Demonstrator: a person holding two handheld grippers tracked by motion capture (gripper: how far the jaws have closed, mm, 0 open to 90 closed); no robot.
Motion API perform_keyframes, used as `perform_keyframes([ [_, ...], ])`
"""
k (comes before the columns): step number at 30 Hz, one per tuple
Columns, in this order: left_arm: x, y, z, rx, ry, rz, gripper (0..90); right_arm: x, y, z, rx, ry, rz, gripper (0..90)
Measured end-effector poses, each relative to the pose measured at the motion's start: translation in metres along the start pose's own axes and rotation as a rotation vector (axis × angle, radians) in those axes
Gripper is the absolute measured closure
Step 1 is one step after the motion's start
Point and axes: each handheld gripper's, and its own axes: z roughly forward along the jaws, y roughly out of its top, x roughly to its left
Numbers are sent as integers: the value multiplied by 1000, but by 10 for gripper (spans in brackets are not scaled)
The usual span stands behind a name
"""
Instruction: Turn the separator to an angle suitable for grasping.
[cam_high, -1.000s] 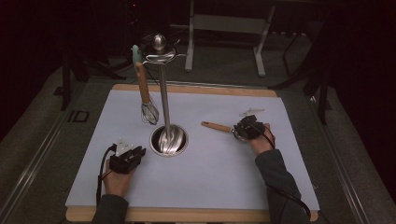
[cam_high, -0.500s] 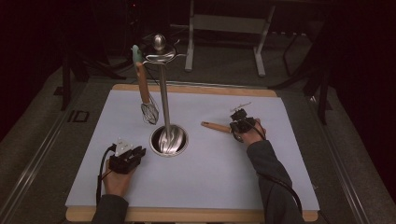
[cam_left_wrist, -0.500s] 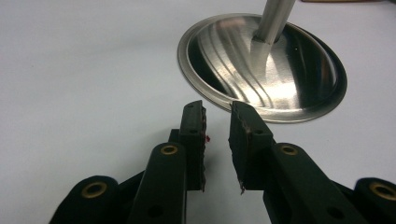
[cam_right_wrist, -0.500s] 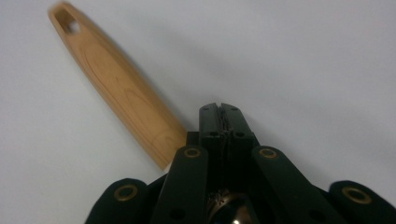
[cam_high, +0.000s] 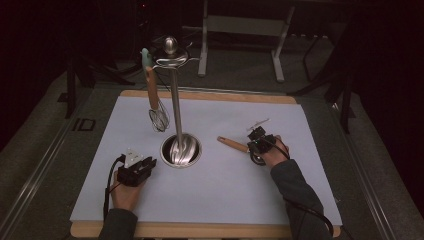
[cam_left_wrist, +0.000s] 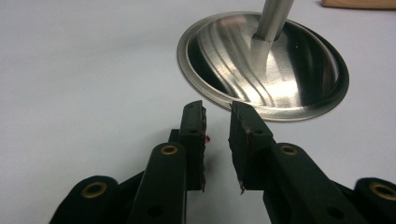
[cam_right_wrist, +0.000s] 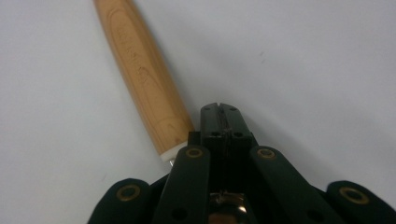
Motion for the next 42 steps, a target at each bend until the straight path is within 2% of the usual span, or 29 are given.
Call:
perform_keyframes([
  [5, 0, 0, 0, -1, -2, -2, 757, 6, -11, -9, 27, 27, -32, 884],
  [12, 0, 0, 0, -1, 0, 0, 758, 10, -30, -19, 25, 74, -17, 889],
  [15, 0, 0, 0, 2, 2, -2, 762, 12, -45, -26, 4, 103, -3, 888],
  [20, 1, 0, 0, 2, 1, -9, 762, 16, -57, -34, 4, 113, 6, 888],
  [23, 1, 0, 0, 2, -1, -13, 762, 21, -65, -41, 14, 118, -8, 888],
  [26, 1, 0, 0, 3, -3, -13, 762, 23, -68, -44, 30, 130, -26, 888],
  [27, 2, 0, 0, 2, -5, -17, 762, 26, -68, -46, 52, 139, -49, 888],
  [29, 2, 0, 0, -2, -6, -23, 762, 27, -67, -47, 59, 142, -66, 886],
  [31, 2, 0, 0, -4, -6, -23, 764, 28, -66, -47, 65, 142, -67, 872],
  [38, 2, 0, 0, -2, -8, -22, 764, 24, -62, -48, 40, 146, -58, 838],
  [42, 2, 0, 0, 0, -6, -21, 764, 21, -56, -55, 24, 166, -64, 798],
])
